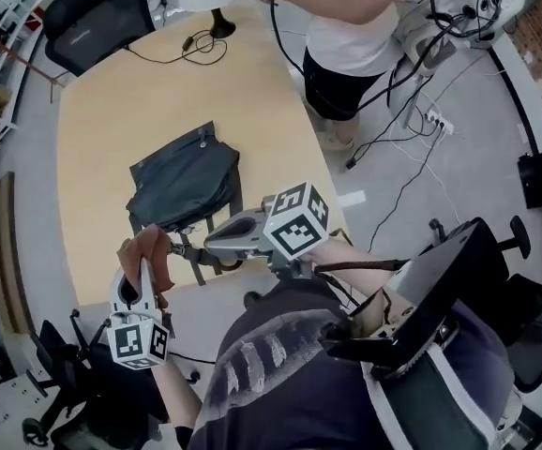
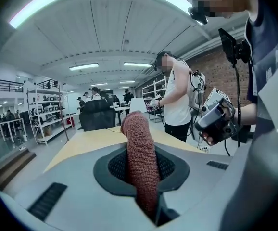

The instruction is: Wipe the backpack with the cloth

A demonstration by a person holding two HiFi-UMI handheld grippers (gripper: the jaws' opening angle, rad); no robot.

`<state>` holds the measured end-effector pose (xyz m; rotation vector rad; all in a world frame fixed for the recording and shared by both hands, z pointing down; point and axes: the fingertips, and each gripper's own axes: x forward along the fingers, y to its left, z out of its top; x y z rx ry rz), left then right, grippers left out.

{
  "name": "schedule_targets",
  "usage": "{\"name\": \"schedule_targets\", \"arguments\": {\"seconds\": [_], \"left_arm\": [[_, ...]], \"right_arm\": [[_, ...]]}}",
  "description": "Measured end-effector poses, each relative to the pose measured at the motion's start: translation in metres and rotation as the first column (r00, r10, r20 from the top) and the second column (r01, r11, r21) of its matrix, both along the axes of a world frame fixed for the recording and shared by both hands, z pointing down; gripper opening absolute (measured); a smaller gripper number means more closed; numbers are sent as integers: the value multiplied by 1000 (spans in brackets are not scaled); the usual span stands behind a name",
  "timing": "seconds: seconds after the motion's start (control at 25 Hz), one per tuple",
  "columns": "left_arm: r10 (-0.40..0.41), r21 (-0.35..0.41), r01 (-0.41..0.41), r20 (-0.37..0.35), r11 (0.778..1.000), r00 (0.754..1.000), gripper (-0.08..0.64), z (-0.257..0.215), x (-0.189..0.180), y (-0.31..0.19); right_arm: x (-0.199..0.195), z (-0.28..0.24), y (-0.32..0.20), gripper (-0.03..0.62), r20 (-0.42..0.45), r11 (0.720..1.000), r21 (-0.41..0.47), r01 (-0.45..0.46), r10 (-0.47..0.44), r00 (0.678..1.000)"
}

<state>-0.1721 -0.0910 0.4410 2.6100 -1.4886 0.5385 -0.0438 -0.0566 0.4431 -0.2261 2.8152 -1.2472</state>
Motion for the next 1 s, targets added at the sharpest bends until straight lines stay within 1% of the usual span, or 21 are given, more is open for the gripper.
{"name": "schedule_targets", "arguments": {"seconds": [0.12,0.2,0.4,0.48,0.56,0.64,0.72,0.8,0.88,1.0], "left_arm": [[47,-5,-48,-42,999,998,55,3,6,15],[75,-4,-76,-76,997,994,55,4,1,29],[150,-13,-153,-123,988,981,55,7,-40,76],[178,-24,-184,-172,983,969,55,10,-59,96],[205,-36,-219,-228,975,952,55,14,-74,115],[219,-64,-246,-281,967,934,55,24,-84,135],[217,-117,-271,-343,956,914,55,35,-83,159],[230,-156,-306,-377,939,897,55,40,-75,184],[263,-154,-340,-378,928,888,55,35,-67,202],[323,-122,-391,-371,912,871,55,19,-54,225]], "right_arm": [[-12,-7,10,2,-4,1000,12,-12,12,1000],[-27,-9,21,2,-24,999,25,-23,24,999],[-91,-18,63,2,-65,998,41,-54,57,996],[-119,-18,85,2,-82,997,49,-62,66,994],[-143,-16,108,2,-99,996,52,-76,81,992],[-159,-11,130,2,-111,995,28,-97,100,989],[-167,-6,153,1,-121,994,-11,-112,110,987],[-170,-7,174,2,-120,991,-30,-133,128,984],[-170,-13,190,2,-111,988,-28,-154,150,982],[-164,-21,209,2,-112,982,-27,-189,185,976]]}}
